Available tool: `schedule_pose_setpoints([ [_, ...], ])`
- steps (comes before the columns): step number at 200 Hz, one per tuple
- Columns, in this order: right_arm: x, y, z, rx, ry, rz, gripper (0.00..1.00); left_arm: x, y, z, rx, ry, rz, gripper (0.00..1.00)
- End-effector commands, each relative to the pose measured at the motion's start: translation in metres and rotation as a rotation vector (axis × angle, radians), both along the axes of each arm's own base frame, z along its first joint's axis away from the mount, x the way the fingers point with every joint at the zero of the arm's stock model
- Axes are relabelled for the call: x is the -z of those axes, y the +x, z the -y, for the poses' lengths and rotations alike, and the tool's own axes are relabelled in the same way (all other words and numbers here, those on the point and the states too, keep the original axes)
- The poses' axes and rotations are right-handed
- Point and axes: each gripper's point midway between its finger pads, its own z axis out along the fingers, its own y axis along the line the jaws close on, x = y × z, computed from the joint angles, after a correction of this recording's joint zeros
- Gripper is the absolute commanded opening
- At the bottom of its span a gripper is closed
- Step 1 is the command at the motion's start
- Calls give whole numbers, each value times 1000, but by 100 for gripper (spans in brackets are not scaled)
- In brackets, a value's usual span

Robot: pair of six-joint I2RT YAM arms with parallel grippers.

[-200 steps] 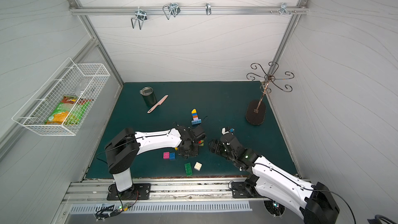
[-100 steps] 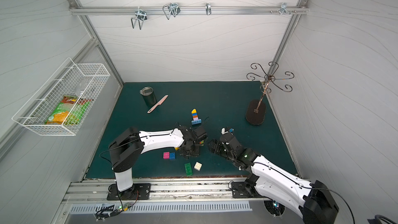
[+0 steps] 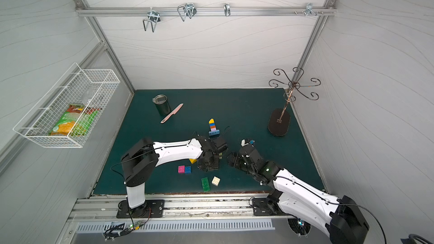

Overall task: Assemble the number 1 with lego
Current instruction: Pick up the lego brick from the center of the board.

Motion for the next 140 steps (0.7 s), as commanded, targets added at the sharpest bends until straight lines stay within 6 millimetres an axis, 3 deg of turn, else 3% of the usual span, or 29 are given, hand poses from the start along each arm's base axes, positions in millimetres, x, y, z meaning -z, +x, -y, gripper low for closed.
schedule_pose_setpoints([
  [1,-4,2,-2,-4,11,7,79,-6,9,3,9,2,13,54],
  [68,-3,2,-2,-4,11,6,78,-6,10,4,20,5,9,43],
  [118,-4,2,-2,-5,13,9,77,-1,8,1,23,24,-6,42],
  [140,-3,2,-1,-6,12,9,77,-1,8,0,25,33,-8,36],
])
